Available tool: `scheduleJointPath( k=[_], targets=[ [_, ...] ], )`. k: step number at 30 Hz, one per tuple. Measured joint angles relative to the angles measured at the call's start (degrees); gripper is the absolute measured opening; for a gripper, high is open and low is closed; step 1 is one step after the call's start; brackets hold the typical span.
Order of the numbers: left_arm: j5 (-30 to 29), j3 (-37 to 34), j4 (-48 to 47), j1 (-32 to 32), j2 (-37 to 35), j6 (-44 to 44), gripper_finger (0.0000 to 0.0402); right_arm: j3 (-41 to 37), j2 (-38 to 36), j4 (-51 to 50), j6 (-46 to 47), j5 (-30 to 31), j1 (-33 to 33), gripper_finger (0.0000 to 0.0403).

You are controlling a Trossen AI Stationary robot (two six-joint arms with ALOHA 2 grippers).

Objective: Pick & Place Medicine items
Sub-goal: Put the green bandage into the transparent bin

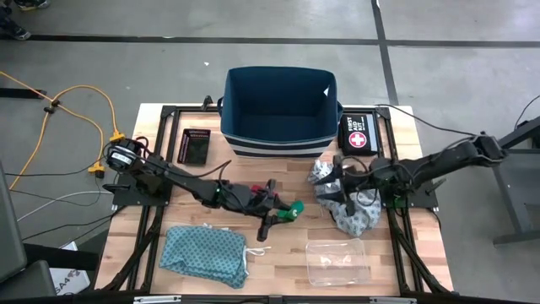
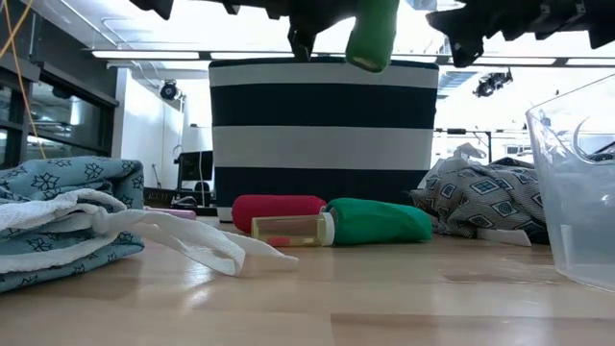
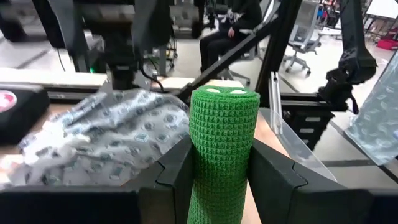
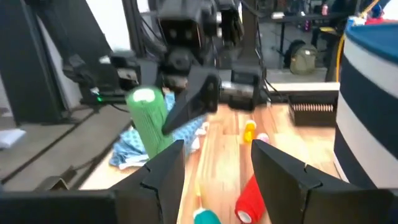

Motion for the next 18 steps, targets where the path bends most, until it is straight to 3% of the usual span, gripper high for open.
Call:
scheduleJointPath(
  k=[5,18],
  targets=[
    [-0.01,0.00,3.59,0.88,0.00,1.46,0.0124,0.54,3.83,0.44,0.17,3.86,1.98,0.0173],
    [-0.17,0.00,9.19,4.68,0.00,1.56,0.0124,0.56,11.97,10.36,0.25,3.99,3.35,0.0173]
  ],
)
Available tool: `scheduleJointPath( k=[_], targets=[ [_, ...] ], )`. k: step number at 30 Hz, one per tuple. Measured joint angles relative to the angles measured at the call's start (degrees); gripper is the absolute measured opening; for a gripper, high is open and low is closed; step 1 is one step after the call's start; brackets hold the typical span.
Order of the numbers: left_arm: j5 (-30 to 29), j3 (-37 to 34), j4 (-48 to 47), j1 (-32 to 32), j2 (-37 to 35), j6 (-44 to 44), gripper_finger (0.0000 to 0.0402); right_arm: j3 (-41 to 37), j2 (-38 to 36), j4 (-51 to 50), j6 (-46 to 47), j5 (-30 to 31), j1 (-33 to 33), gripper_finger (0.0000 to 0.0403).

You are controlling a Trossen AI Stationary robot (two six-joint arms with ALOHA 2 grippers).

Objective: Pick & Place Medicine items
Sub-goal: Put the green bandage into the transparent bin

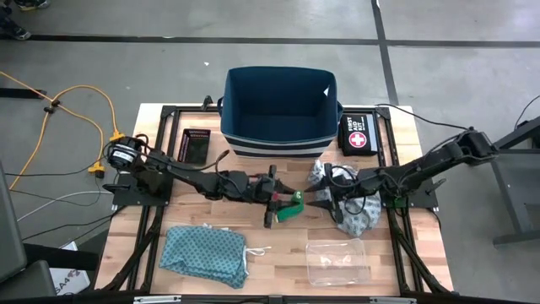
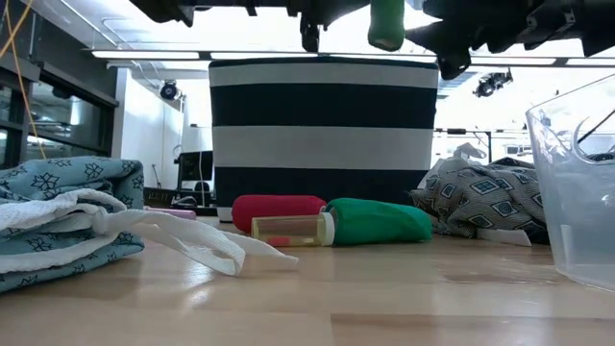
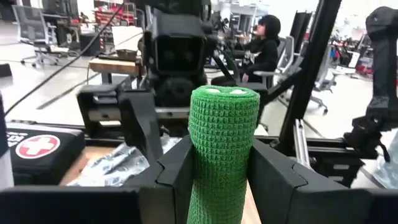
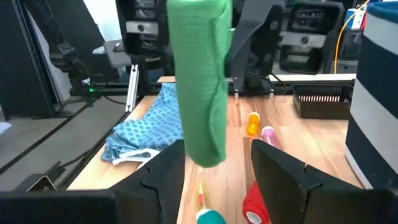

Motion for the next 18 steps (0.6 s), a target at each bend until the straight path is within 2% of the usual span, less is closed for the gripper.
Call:
scheduleJointPath(
  k=[12,18],
  targets=[
    [0.02,0.00,0.97,1.66,0.00,0.45,0.0124,0.00,4.70,8.13,-1.52,0.26,-0.02,0.0173],
    [0.04,0.00,1.03,1.63,0.00,0.91,0.0124,0.00,5.19,8.19,-1.54,3.72,-0.02,0.0173]
  ],
)
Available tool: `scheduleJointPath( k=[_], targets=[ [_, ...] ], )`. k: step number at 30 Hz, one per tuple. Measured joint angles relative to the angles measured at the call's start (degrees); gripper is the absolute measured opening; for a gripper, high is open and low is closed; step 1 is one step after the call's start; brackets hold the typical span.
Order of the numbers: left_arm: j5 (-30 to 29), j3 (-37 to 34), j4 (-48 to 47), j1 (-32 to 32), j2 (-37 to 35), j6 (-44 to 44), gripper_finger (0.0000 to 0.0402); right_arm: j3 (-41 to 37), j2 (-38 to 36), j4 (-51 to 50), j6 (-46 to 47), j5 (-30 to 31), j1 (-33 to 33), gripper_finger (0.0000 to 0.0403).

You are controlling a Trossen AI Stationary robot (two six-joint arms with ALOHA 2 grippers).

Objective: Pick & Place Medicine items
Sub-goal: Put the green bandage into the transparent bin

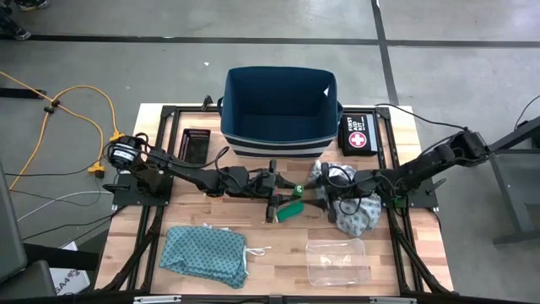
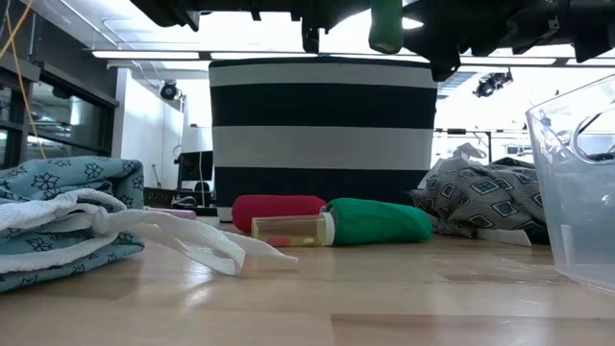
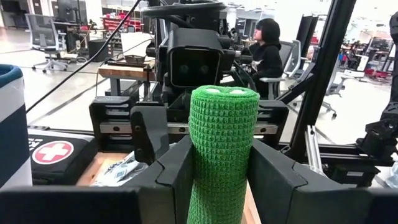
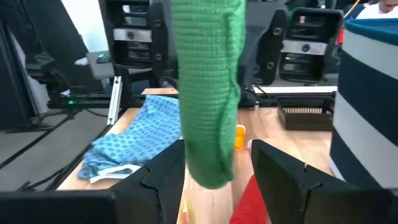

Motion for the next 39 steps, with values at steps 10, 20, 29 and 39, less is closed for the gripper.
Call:
scheduleJointPath(
  k=[10,20,29,39],
  targets=[
    [0.00,0.00,0.34,-0.02,0.00,0.04,0.0124,0.00,0.00,0.45,0.31,-1.36,-0.02,0.0173],
    [0.14,0.02,3.05,0.89,0.00,0.09,0.0124,0.02,0.00,3.39,0.03,-2.23,-0.83,0.0173],
    [0.11,0.02,3.14,1.16,0.00,1.41,0.0124,0.02,0.00,4.22,-0.46,-3.17,-2.42,0.0173],
    [0.07,0.02,5.11,2.17,0.00,2.12,0.0124,0.02,0.00,6.26,-2.48,-3.08,-2.45,0.0173]
  ],
)
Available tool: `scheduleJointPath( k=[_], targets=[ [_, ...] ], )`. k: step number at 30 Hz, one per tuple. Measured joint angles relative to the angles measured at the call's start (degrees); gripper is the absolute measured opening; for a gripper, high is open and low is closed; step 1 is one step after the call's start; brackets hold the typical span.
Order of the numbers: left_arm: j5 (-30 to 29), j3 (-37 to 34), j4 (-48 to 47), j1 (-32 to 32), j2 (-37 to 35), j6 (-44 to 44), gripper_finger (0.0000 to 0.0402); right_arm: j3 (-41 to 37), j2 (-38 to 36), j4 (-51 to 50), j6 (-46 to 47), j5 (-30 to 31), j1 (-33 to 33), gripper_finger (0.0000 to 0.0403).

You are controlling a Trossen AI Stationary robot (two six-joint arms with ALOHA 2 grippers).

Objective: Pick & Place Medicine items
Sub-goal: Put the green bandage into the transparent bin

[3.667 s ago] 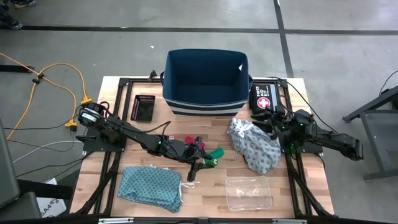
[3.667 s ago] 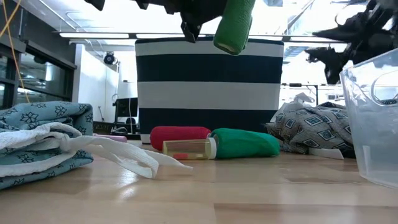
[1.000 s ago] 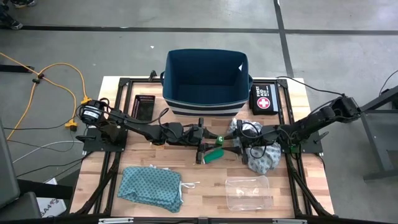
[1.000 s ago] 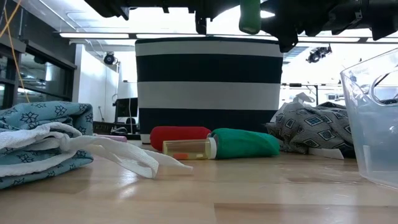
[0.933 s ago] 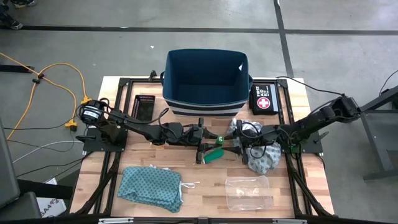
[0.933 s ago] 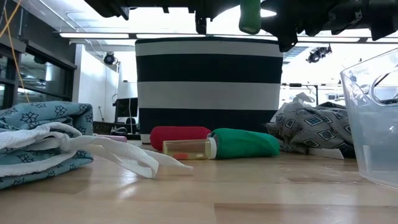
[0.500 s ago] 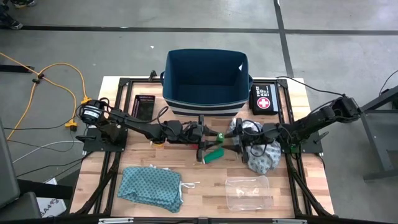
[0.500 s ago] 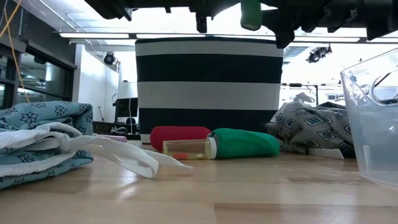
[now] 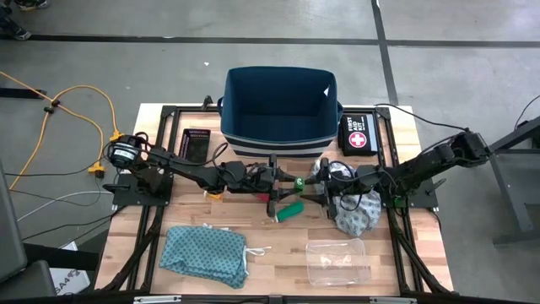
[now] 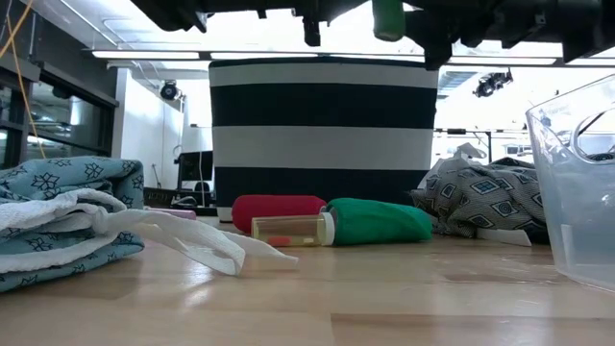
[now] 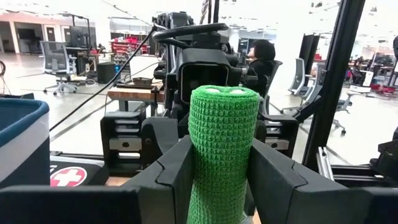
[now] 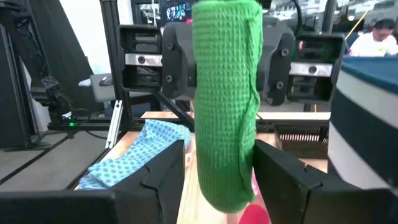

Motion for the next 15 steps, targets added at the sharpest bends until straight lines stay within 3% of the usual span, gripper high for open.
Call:
scheduleJointPath(
  k=[15],
  targets=[
    [-0.27,0.00,1.11,0.39,0.00,0.63,0.0124,0.00,-0.04,1.31,-0.06,-2.03,-2.55,0.0173]
  ],
)
